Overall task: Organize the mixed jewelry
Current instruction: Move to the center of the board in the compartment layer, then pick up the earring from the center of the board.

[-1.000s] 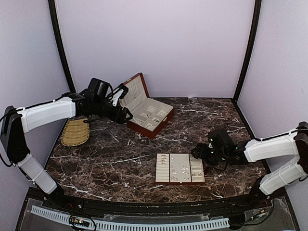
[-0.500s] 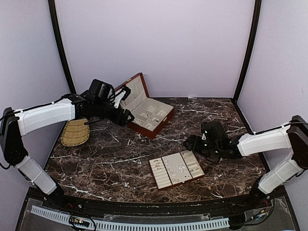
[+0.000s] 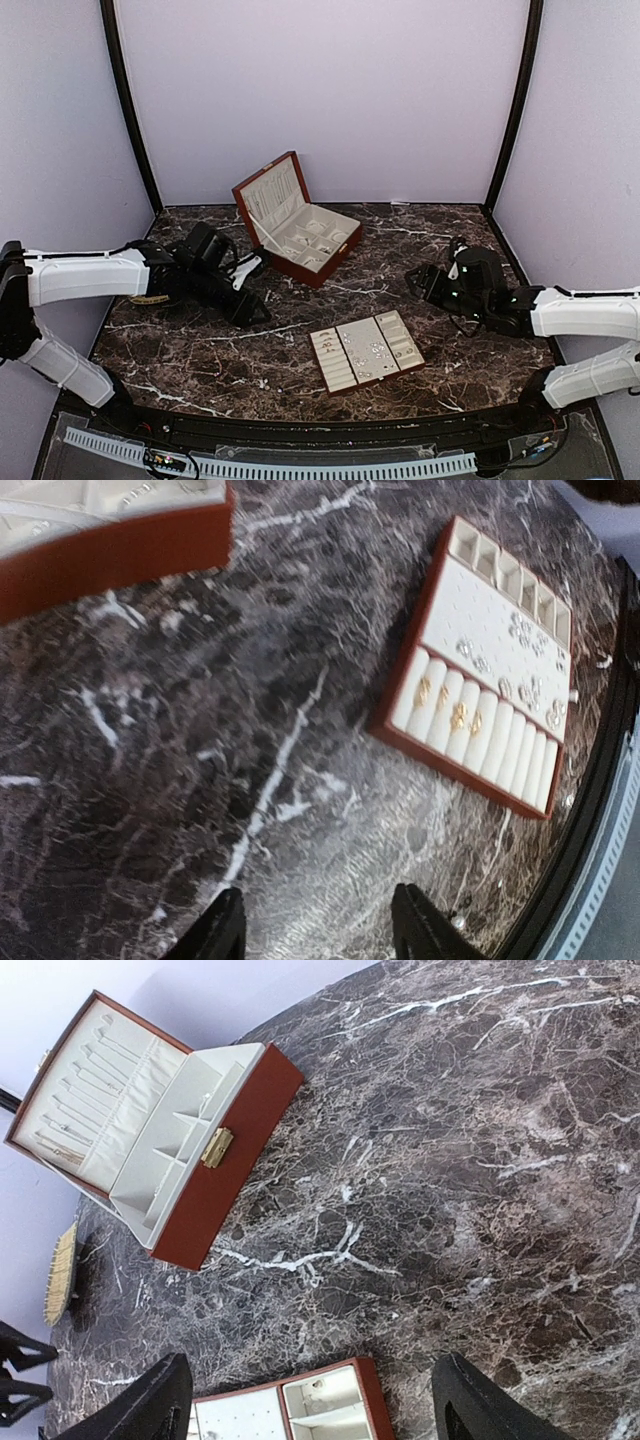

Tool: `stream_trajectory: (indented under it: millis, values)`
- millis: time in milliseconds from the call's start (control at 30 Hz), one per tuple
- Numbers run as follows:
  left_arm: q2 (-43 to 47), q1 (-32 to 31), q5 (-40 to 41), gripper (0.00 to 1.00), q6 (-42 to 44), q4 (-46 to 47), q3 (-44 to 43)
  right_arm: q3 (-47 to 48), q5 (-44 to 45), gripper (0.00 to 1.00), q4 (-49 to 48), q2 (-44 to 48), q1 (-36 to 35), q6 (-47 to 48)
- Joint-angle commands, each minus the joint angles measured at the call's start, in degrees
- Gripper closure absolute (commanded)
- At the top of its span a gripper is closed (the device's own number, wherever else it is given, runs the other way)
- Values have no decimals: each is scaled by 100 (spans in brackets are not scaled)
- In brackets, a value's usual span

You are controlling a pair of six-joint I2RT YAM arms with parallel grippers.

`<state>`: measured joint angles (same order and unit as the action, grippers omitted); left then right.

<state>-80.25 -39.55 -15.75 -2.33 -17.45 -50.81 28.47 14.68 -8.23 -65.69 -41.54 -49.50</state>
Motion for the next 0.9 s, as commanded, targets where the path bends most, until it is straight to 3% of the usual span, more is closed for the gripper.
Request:
stream_trajectory:
  millis: [0, 400, 867]
  values:
    - [-13, -174, -619, 54, -336, -98, 389, -100, 202, 16, -274, 176, 23, 148]
    - [-299, -557, -1003, 68, -373, -374, 808, -286, 258, 15, -512, 378, 23, 151]
    - [-562, -1020, -944, 74, -568, -505, 959, -369, 489, 15, -406, 643, 32, 199]
